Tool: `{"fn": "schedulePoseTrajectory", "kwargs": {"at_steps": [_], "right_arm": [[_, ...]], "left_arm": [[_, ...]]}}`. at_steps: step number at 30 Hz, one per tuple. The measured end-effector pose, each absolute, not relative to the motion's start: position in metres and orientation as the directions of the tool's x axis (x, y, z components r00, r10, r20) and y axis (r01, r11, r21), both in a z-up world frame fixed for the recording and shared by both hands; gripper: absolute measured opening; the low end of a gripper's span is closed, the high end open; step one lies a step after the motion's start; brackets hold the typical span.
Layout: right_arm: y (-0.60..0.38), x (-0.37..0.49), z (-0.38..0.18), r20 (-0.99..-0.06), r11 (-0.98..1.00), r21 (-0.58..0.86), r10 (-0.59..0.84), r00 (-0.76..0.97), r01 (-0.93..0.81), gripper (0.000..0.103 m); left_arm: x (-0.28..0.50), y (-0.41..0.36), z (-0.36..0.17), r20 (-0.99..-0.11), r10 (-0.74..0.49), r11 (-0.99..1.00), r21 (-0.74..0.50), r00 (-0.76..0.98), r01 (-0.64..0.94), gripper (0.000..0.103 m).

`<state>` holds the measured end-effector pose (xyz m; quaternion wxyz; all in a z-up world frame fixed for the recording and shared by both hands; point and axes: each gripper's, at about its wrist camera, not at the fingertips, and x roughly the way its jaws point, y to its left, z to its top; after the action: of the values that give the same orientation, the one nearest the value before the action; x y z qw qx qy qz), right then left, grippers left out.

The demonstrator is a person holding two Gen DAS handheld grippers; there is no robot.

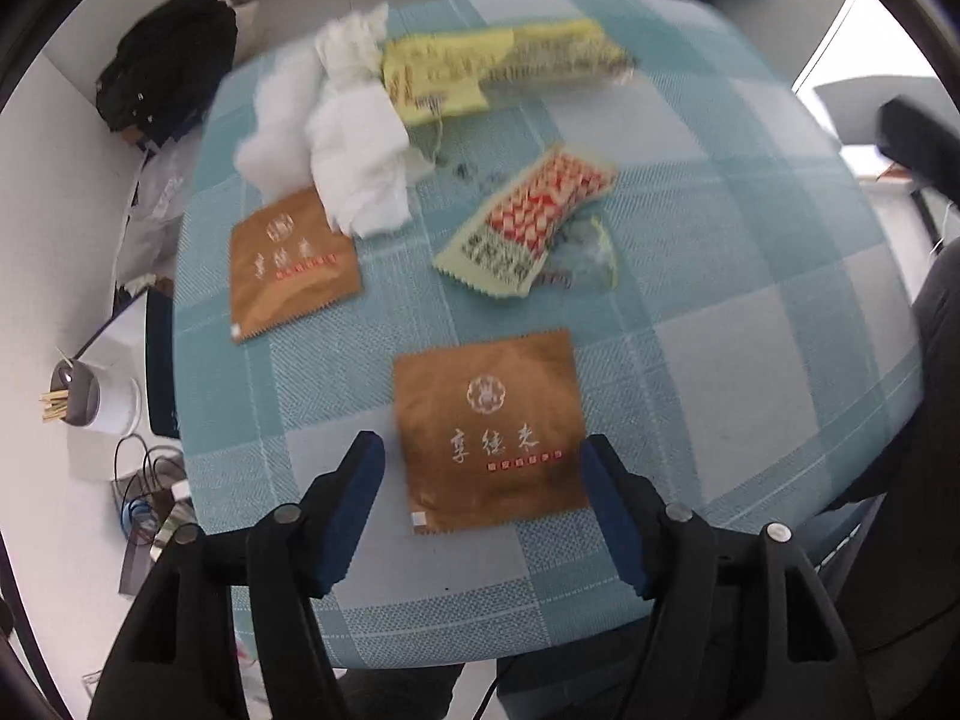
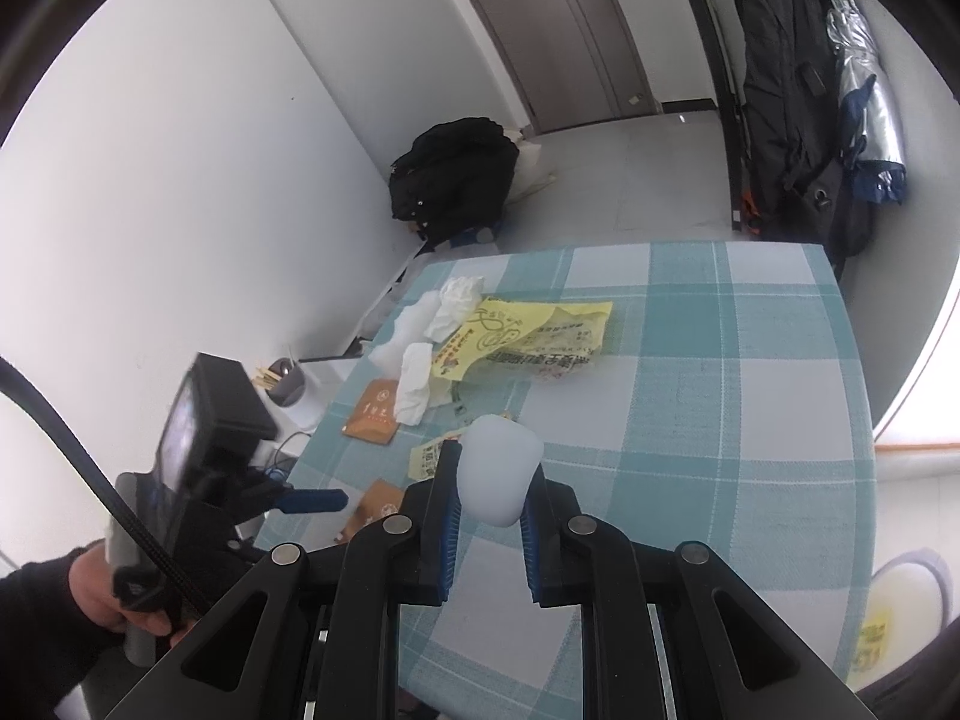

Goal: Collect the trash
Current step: 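Lift the brown pouch with the left gripper while the right holds the foam tube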

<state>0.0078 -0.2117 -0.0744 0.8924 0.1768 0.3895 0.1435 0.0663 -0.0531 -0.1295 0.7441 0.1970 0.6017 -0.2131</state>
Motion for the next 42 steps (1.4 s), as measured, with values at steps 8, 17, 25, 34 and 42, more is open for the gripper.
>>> {"fn": "schedulePoseTrajectory", "kwargs": {"at_steps": [8, 17, 25, 34, 42], "right_arm": [[-0.214, 0.007, -0.072, -0.635, 0.891, 0.437, 0.401, 0.66, -0.122, 0.018], [-0.219, 0.008, -0.068, -0.621, 0.879, 0.464, 0.414, 0.665, -0.115, 0.018], [-0.225, 0.007, -0.066, -0.614, 0.875, 0.473, 0.412, 0.673, -0.104, 0.018], [-0.228, 0.005, -0.064, -0.61, 0.875, 0.475, 0.402, 0.683, -0.09, 0.018], [-0.232, 0.001, -0.062, -0.607, 0.878, 0.472, 0.39, 0.693, -0.08, 0.018]], "left_arm": [[0.08, -0.046, -0.134, -0.978, -0.096, 0.861, 0.012, 0.185, 0.509, 0.076], [0.07, -0.053, -0.128, -0.974, -0.127, 0.846, -0.008, 0.187, 0.533, 0.046], [0.067, -0.052, -0.124, -0.97, -0.125, 0.879, -0.011, 0.208, 0.476, 0.024], [0.06, -0.05, -0.123, -0.964, -0.122, 0.891, -0.001, 0.236, 0.455, 0.007], [0.05, -0.055, -0.111, -0.956, -0.102, 0.898, 0.03, 0.274, 0.439, 0.004]]}}
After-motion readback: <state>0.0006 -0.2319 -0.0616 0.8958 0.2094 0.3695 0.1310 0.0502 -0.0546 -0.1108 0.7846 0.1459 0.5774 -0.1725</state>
